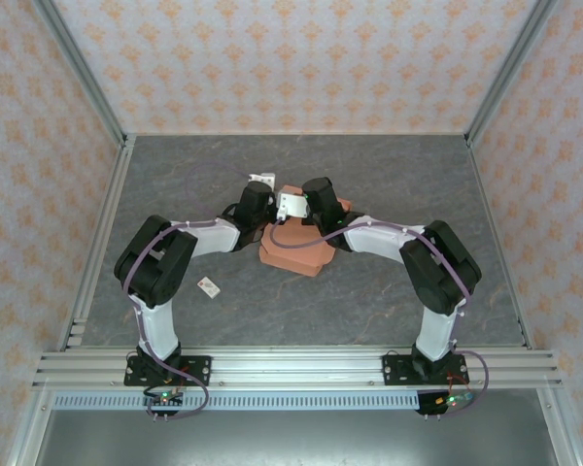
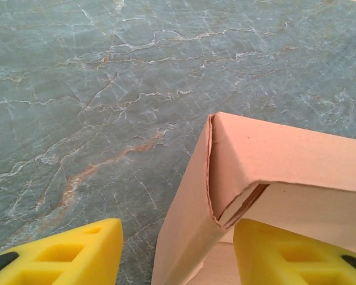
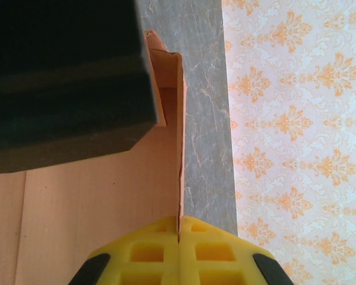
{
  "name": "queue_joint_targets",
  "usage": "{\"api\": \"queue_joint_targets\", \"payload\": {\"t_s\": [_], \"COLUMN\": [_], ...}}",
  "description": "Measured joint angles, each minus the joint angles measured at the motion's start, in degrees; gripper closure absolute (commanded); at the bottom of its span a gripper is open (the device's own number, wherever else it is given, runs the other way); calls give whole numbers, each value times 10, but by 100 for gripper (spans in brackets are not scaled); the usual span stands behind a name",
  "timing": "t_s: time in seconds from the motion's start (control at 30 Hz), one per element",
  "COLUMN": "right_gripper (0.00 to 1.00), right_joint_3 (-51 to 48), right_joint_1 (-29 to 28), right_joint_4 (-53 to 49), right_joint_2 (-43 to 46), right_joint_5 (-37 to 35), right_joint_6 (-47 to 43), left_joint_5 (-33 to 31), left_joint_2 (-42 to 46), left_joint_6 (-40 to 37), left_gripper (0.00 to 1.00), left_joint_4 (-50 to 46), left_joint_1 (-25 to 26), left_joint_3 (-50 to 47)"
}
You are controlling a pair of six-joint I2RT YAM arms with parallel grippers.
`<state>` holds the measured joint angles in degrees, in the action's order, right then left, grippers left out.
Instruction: Fold the paper box
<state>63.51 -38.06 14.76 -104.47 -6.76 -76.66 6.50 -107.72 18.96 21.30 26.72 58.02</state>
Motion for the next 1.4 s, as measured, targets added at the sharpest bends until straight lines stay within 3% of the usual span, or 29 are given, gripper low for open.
{"api": "queue_joint_targets", "payload": {"t_s": [0.17, 0.53, 0.77, 0.97, 1.17, 1.33, 1.4], "right_gripper": [100, 100, 100, 100, 100, 100, 96], "right_joint_3": [0, 0, 3, 11, 12, 12, 12], "right_joint_1": [0, 6, 9, 9, 8, 4, 5], "right_joint_4": [-2, -10, -12, -13, -16, -18, -19], "right_joint_2": [0, 1, 1, 1, 2, 2, 2], "right_joint_5": [-2, 14, 19, 24, 25, 25, 25], "right_joint_6": [2, 7, 10, 10, 11, 19, 24], "left_joint_5": [15, 85, 99, 89, 26, -1, 0], "left_joint_2": [-1, -49, -54, -54, -49, -44, -42], "left_joint_6": [-10, -10, -11, -10, -10, -11, -12], "left_gripper": [66, 75, 86, 95, 100, 100, 100], "left_joint_4": [0, -1, -5, -10, -26, -34, -25], "left_joint_1": [-5, -27, -29, -23, -2, 3, 3], "left_joint_3": [0, 34, 42, 42, 44, 42, 36]}}
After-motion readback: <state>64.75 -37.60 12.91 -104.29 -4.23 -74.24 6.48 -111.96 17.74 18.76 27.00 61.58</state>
